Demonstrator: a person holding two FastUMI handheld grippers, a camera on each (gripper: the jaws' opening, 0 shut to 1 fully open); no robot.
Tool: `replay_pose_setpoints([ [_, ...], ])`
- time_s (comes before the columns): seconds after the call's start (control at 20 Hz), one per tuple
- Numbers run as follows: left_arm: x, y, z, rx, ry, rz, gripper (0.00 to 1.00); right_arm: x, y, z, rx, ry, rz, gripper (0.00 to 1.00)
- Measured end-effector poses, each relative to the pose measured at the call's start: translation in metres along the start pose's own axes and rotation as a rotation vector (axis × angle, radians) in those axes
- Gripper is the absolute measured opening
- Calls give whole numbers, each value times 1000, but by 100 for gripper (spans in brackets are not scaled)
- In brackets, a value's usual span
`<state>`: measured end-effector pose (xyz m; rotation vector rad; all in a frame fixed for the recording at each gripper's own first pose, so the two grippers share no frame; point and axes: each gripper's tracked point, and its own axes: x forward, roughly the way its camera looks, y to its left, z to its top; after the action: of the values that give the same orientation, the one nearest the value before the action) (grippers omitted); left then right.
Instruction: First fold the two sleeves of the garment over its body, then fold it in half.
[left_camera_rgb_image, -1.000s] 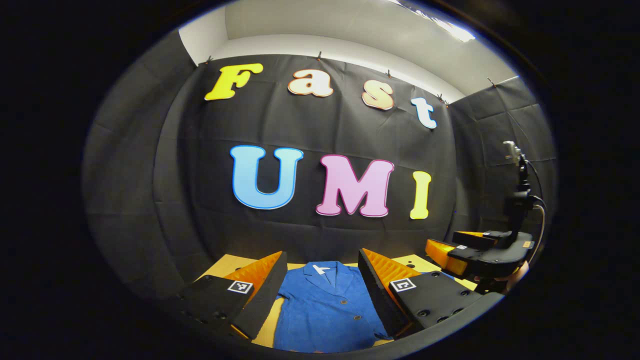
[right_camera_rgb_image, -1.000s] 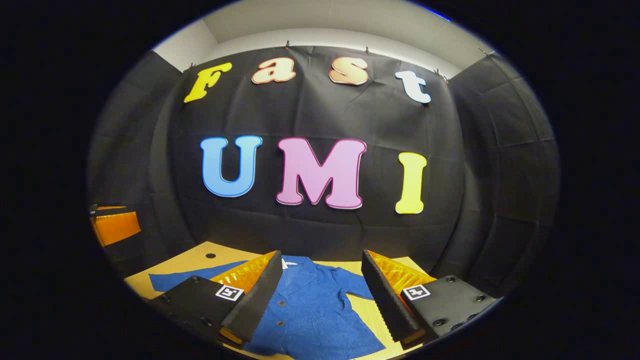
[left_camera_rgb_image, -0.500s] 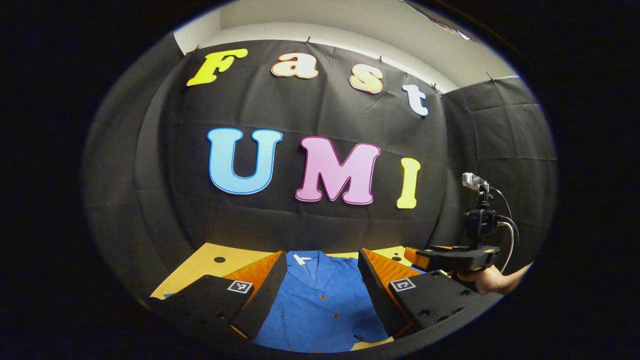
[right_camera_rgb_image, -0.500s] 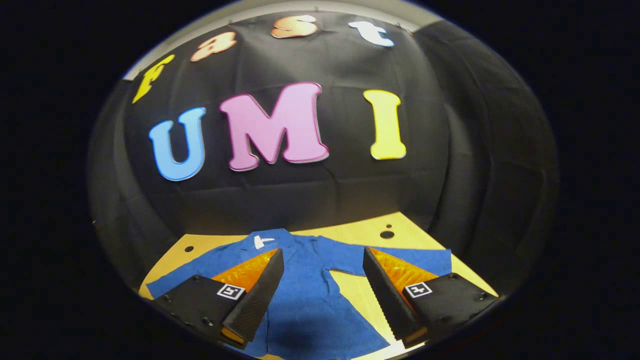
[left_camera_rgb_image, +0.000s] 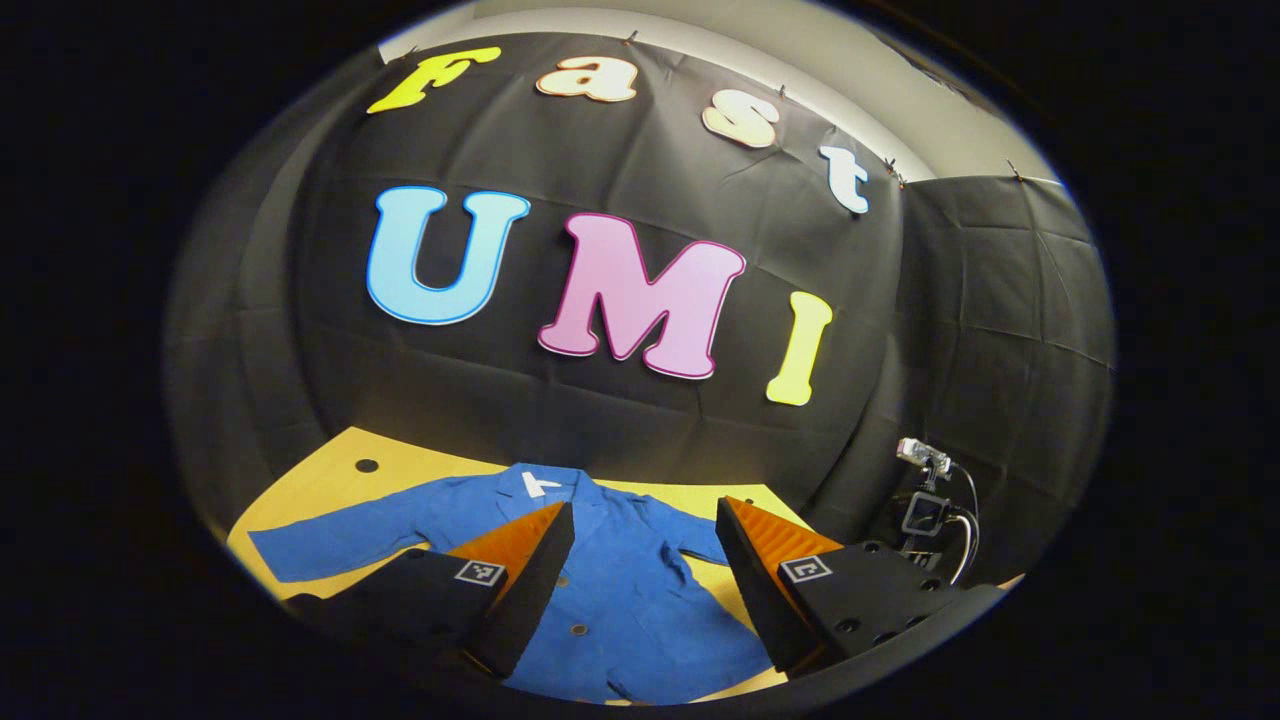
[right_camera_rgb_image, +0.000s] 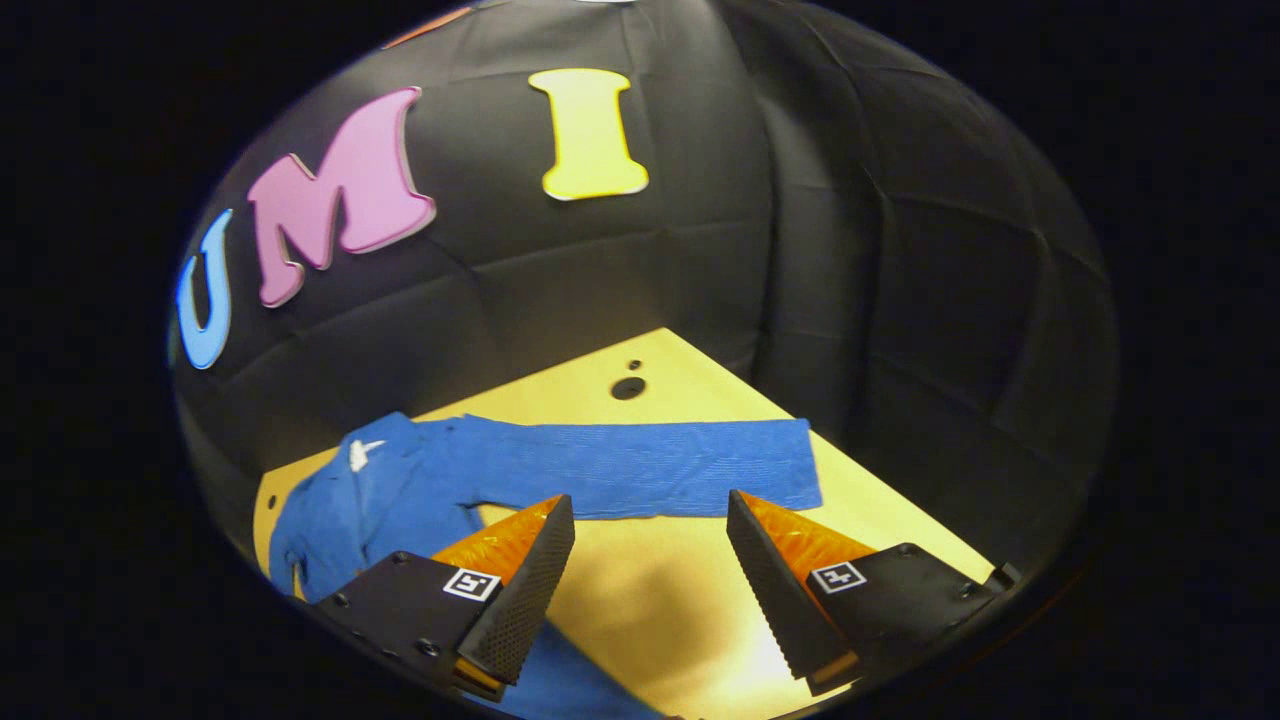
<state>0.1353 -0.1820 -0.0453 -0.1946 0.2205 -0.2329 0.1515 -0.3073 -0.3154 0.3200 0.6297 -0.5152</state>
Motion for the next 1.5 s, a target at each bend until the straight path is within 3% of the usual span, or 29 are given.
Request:
replay_pose_setpoints([
  [0.3,31,-25,-8,34,38,-39,82,81,-80,-22,142,144,-183,97],
  [0.6,48,-32,-22,49,87,-46,82,107,-106,-49,219,298,-216,98],
  [0.75,50,-33,-22,57,96,-43,82,109,-113,-43,229,289,-244,97],
  [0.85,53,-36,-24,57,98,-43,82,111,-121,-50,172,319,-284,76],
  [0.95,54,-37,-29,65,116,-41,84,113,-119,-47,161,326,-252,55],
  [1.05,54,-38,-32,84,122,-35,82,115,-112,-50,188,340,-236,18],
  [1.1,52,-38,-32,90,122,-35,82,113,-112,-47,193,337,-234,10],
  [1.2,51,-39,-31,91,116,-37,82,115,-110,-49,168,343,-179,11],
  [1.25,50,-37,-30,89,111,-33,82,114,-105,-49,161,351,-140,3],
  [1.3,48,-36,-31,87,109,-28,82,113,-101,-48,163,355,-109,2],
  [1.5,42,-25,-30,80,111,-5,84,103,-89,-31,169,307,-86,0],
])
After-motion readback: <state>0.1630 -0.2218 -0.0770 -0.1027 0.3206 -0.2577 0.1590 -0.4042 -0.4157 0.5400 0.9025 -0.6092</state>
